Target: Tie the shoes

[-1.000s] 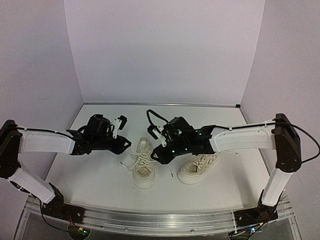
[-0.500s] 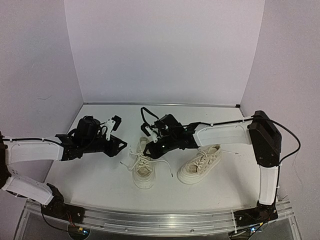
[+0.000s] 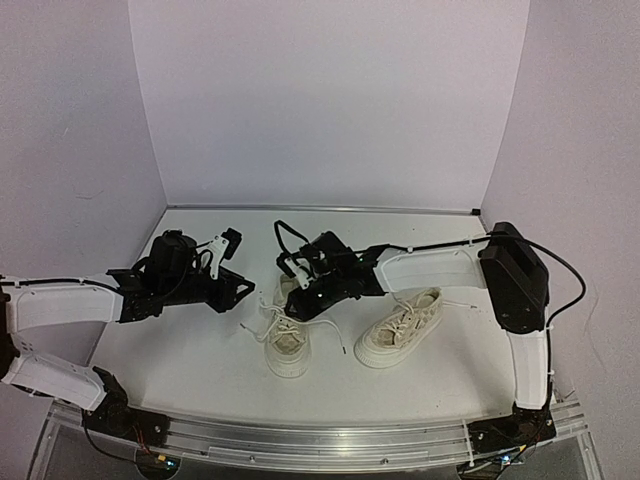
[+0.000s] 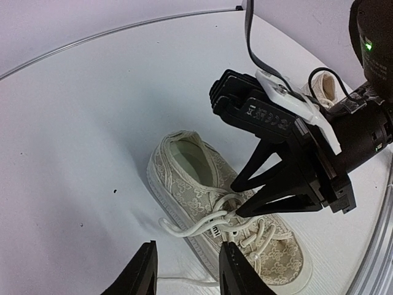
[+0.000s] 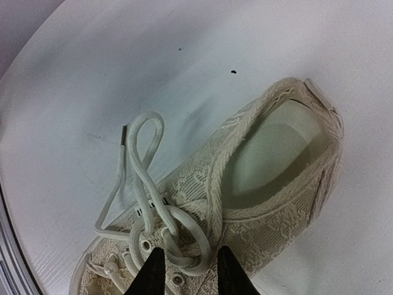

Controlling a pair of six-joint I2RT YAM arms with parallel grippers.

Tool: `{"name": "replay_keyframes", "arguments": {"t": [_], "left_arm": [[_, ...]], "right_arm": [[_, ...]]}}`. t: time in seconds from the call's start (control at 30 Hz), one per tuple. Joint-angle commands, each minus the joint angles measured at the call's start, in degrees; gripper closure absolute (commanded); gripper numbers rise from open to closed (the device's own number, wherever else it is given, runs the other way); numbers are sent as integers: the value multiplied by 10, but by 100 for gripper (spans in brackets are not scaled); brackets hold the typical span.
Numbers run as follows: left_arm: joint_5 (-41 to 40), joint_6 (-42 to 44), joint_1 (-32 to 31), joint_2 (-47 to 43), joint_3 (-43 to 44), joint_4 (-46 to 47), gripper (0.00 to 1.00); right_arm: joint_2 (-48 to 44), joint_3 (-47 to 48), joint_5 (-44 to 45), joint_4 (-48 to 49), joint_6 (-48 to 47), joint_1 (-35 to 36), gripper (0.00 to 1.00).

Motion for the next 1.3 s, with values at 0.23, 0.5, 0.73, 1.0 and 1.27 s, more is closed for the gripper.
{"name": "replay_keyframes", "arguments": {"t": [0.23, 0.5, 0.73, 1.0, 1.27], "left_arm": [[35, 38, 3, -6, -17, 44, 67], [38, 145, -30, -52, -81, 111, 71], [-41, 272, -116, -37, -90, 98, 68], [-98, 391, -152, -17, -94, 124, 69], [-117, 473, -159, 60, -44, 105, 74]], "right_arm": [[-17, 17, -11, -12, 2, 2, 100], [-41, -9, -16, 26, 29, 0, 100], [-58, -37, -27, 56, 50, -12, 100], [-62, -52, -47, 75, 66, -18, 100], [-60, -56, -57, 82, 72, -22, 100]]}}
